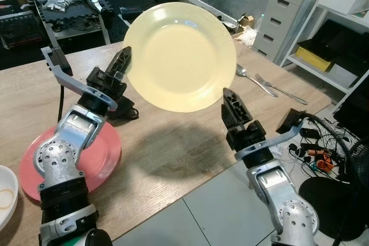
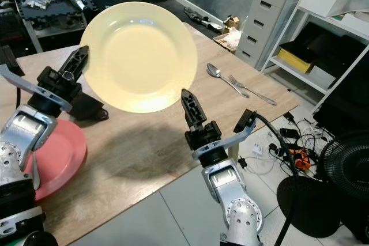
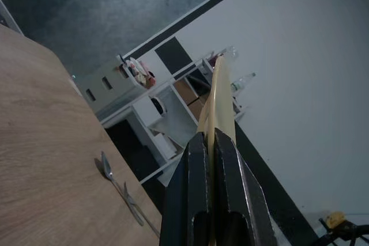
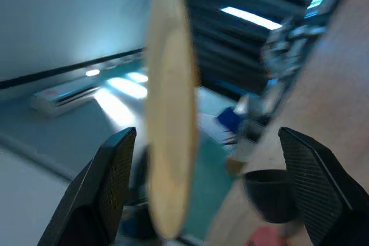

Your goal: Setting the table

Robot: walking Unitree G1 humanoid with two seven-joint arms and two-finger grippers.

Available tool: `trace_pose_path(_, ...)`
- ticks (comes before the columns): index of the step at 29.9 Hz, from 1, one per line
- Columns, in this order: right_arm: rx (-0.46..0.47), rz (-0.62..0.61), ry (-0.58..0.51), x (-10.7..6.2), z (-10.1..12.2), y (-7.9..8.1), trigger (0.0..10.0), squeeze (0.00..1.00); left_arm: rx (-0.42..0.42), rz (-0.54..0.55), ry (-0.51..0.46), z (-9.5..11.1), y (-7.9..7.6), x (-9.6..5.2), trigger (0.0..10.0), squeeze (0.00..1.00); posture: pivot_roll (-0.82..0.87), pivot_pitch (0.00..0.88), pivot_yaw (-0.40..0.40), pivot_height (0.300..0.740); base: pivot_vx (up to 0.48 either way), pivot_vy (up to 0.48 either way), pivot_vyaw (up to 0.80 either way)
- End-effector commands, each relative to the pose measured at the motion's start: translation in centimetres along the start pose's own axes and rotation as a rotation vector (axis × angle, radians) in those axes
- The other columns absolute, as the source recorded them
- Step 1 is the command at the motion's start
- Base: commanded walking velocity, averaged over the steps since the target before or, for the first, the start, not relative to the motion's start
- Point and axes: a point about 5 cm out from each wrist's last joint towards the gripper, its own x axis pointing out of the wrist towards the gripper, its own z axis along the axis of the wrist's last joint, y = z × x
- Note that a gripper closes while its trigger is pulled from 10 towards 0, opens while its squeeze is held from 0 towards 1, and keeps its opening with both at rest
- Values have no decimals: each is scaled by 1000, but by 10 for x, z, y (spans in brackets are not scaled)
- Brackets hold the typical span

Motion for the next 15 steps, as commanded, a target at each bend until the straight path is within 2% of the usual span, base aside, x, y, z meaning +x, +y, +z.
trace_pose_path(1, 75, 98, -4, 6, -11, 14, 10000, 0, -9, -10, 3, -2, -2, -1, 10000, 0, 68, 145, 39, 740, 0, 0, 0)
trace_pose_path(7, 84, 134, 43, 9, -19, 19, 10000, 0, -55, -18, 3, -4, -5, 0, 10000, 0, 72, 146, 36, 740, 0, 0, 0)
trace_pose_path(9, 92, 137, 58, 10, -23, 19, 10000, 0, -78, -24, 29, -13, -7, 1, 10000, 0, 73, 147, 38, 740, 0, 0, 0)
trace_pose_path(11, 94, 135, 73, 13, -28, 18, 9255, 0, -141, -31, 98, -33, -11, -1, 10000, 0, 73, 149, 40, 740, 0, 0, 0)
trace_pose_path(12, 94, 135, 73, 13, -28, 18, 9255, 0, -141, -31, 98, -33, -11, -1, 10000, 0, 73, 149, 40, 740, 0, 0, 0)
trace_pose_path(13, 94, 132, 73, 13, -29, 17, 7569, 0, -147, -41, 130, -40, -13, -2, 10000, 0, 74, 151, 42, 740, 0, 0, 0)
trace_pose_path(15, 94, 130, 73, 13, -29, 17, 7569, 0, -148, -47, 151, -44, -14, -4, 10000, 0, 74, 151, 42, 740, 0, 0, 0)
